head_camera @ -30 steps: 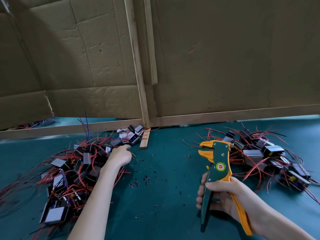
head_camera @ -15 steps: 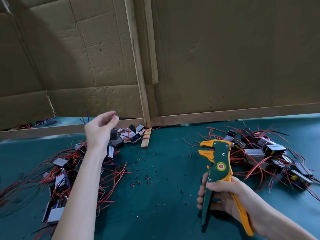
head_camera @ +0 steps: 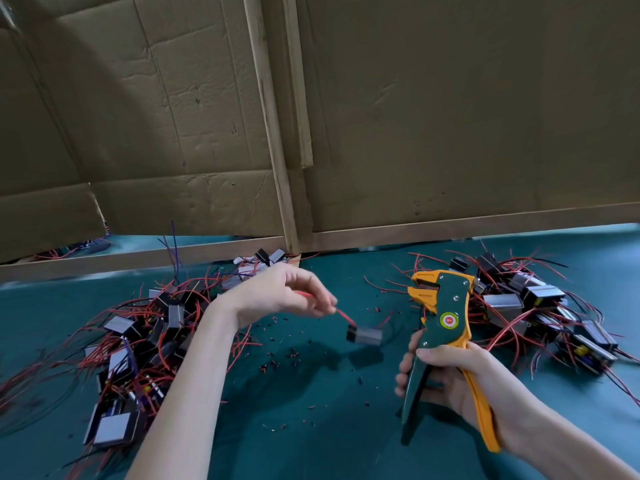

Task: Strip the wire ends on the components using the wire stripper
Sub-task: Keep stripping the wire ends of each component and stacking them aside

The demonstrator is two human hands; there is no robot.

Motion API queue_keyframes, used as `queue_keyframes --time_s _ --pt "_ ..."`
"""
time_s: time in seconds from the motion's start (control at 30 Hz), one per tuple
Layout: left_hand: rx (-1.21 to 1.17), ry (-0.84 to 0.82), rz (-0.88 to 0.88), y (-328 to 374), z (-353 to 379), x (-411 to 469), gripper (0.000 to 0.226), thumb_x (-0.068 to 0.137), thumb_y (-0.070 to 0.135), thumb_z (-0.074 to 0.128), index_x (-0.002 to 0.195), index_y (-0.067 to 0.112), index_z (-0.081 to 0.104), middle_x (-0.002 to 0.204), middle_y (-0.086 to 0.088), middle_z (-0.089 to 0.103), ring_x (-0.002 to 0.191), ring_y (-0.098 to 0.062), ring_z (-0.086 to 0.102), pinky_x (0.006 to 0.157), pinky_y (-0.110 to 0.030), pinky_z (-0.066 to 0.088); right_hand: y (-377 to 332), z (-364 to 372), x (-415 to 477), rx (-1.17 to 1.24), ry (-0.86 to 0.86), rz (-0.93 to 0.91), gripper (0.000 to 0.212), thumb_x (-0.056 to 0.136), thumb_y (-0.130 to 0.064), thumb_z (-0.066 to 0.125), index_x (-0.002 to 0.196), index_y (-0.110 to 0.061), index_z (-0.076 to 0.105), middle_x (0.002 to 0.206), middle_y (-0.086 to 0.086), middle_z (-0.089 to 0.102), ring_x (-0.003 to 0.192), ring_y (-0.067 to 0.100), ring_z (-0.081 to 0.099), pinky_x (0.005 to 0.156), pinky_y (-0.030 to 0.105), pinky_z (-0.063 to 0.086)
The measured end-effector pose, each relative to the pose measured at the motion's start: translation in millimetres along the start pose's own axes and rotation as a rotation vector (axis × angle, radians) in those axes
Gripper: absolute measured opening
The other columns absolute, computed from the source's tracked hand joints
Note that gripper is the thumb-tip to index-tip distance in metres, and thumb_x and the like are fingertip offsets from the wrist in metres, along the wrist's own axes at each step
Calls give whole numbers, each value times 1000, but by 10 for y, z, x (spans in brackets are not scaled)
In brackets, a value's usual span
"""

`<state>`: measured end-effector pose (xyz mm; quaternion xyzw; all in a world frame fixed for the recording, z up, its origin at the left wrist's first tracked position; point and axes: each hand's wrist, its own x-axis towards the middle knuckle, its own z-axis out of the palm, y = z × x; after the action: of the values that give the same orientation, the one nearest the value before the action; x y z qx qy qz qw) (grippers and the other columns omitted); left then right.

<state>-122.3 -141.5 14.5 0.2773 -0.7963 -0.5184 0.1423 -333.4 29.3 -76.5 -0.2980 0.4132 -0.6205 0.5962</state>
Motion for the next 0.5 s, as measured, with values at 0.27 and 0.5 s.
queue_keyframes --time_s 0.27,0.5 --pt "622 55 -328 118 -258 -133 38 83 -4 53 99 26 70 86 14 64 79 2 61 64 -12 44 -7 -6 0 -6 29 -21 16 61 -6 71 77 -7 74 80 26 65 74 42 68 68 49 57" --pt "643 14 -136 59 257 212 34 81 20 75 113 21 65 112 2 69 106 -11 62 99 -29 46 -45 38 -39 8 52 -27 15 63 -5 68 77 -4 72 79 27 64 72 41 67 66 48 58"
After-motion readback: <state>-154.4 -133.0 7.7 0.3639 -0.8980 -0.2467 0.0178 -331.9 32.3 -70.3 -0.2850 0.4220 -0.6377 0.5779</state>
